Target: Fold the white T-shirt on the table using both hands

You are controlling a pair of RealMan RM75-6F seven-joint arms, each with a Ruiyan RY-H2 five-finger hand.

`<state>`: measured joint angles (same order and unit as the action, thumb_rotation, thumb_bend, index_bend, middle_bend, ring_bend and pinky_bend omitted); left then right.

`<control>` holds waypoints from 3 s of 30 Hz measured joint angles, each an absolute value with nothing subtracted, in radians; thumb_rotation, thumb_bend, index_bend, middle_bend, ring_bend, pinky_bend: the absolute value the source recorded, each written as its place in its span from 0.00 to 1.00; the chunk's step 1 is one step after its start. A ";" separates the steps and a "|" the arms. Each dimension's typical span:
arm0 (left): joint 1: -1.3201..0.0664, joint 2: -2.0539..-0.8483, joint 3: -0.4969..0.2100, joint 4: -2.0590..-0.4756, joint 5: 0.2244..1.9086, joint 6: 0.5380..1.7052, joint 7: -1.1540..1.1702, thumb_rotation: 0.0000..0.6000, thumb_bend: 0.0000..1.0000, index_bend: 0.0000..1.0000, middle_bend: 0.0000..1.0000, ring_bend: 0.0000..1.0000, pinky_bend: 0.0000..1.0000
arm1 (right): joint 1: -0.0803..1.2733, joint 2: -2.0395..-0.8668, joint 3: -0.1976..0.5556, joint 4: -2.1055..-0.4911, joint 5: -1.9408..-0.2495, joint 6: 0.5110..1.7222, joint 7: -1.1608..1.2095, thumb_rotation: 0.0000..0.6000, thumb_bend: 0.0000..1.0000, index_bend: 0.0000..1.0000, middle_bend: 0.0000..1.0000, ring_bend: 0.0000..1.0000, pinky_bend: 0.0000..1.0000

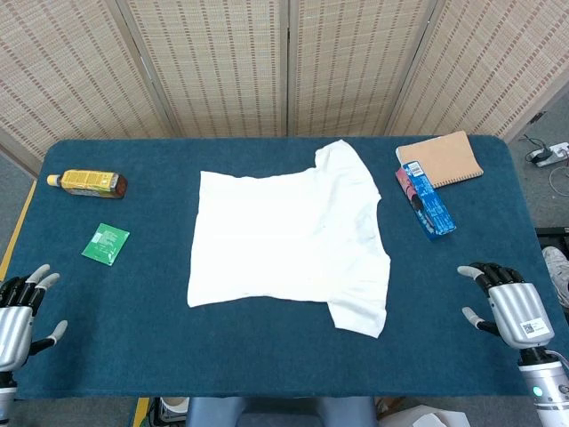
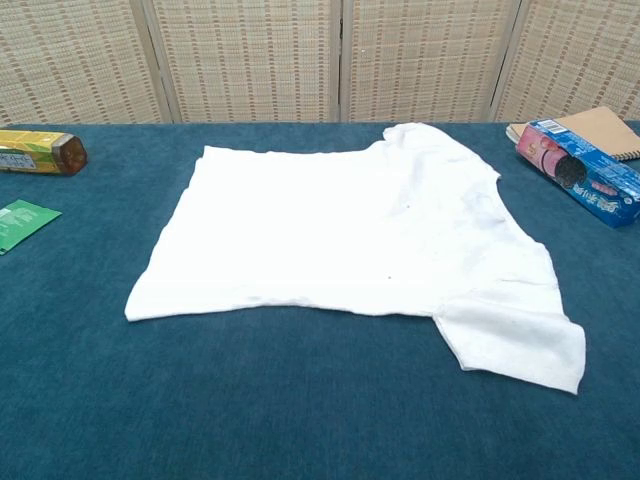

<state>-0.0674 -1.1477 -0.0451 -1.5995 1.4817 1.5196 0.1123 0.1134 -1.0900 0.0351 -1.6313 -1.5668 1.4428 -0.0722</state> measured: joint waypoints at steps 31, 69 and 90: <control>-0.209 -1.168 -0.045 -1.521 1.615 1.399 0.004 1.00 0.26 0.26 0.12 0.18 0.13 | 0.119 -1.061 0.049 -1.687 -1.583 1.467 -0.116 1.00 0.17 0.28 0.28 0.23 0.31; -0.476 -1.539 -0.009 -1.226 1.633 1.116 0.066 1.00 0.26 0.30 0.17 0.22 0.17 | 0.125 -1.050 0.051 -1.692 -1.560 1.455 -0.113 1.00 0.17 0.28 0.28 0.23 0.31; -0.507 -1.602 -0.004 -1.191 1.586 1.100 0.066 1.00 0.26 0.31 0.17 0.22 0.17 | 0.122 -1.049 0.050 -1.684 -1.557 1.459 -0.102 1.00 0.17 0.28 0.28 0.23 0.31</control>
